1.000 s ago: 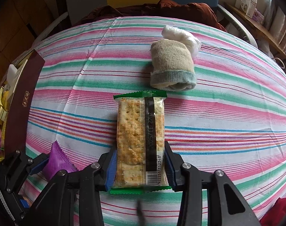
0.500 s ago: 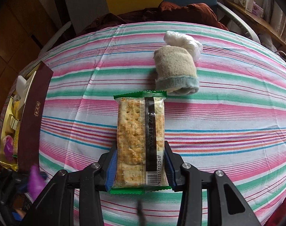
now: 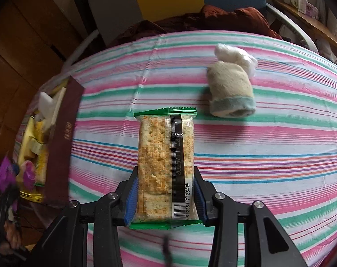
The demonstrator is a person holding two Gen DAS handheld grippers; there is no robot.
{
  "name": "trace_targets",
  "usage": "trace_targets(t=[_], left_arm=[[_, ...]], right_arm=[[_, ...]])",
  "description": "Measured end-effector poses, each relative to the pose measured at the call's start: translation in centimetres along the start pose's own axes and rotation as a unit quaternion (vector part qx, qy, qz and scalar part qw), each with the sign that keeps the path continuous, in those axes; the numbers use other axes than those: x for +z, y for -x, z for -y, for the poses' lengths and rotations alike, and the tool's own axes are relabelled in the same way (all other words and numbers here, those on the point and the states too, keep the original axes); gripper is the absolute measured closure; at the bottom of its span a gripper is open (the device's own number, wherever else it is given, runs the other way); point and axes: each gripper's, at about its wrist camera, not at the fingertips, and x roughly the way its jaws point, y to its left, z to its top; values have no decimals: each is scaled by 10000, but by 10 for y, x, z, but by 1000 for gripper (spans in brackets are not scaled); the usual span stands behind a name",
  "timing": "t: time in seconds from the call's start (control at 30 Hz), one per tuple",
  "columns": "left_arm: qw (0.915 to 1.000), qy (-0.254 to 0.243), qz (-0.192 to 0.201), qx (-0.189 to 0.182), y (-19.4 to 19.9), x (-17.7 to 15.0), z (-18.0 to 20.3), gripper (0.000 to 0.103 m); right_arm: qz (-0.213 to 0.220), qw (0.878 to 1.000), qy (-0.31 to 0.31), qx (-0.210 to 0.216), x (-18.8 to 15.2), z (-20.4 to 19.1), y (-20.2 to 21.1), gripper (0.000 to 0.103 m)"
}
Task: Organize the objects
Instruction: 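Carry purple packet to the tray with left gripper while right carries cracker packet, then open both grippers to drop the purple and cracker packets into the tray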
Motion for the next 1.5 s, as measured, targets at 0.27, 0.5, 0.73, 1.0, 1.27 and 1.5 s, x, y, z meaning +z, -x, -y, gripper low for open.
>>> trace_targets(t=[0.27,0.5,0.73,1.0,1.27,1.5], left_arm=[[9934,948,-4,647,16,-15,-84,60],[9826,1694,-103,761,20,-26,-127,60],[9808,1810,-211,699,17,-35,-135,58],[9804,1788,-187,805,20,-43,-138,58],[9842,1622,-17,715,30,-40,-130,50],[9813,1627,56,1022,42,-44,-139,50]], right_arm=[[274,9951,685,656,0,-93,22,60],[228,9873,1112,1114,-2,-177,10,60],[-131,9896,1148,854,-6,-216,-27,59],[-375,9905,1212,536,-18,-219,-45,57],[-188,9914,1169,550,-22,-219,-33,57],[17,9919,1182,466,-25,-222,-20,57]])
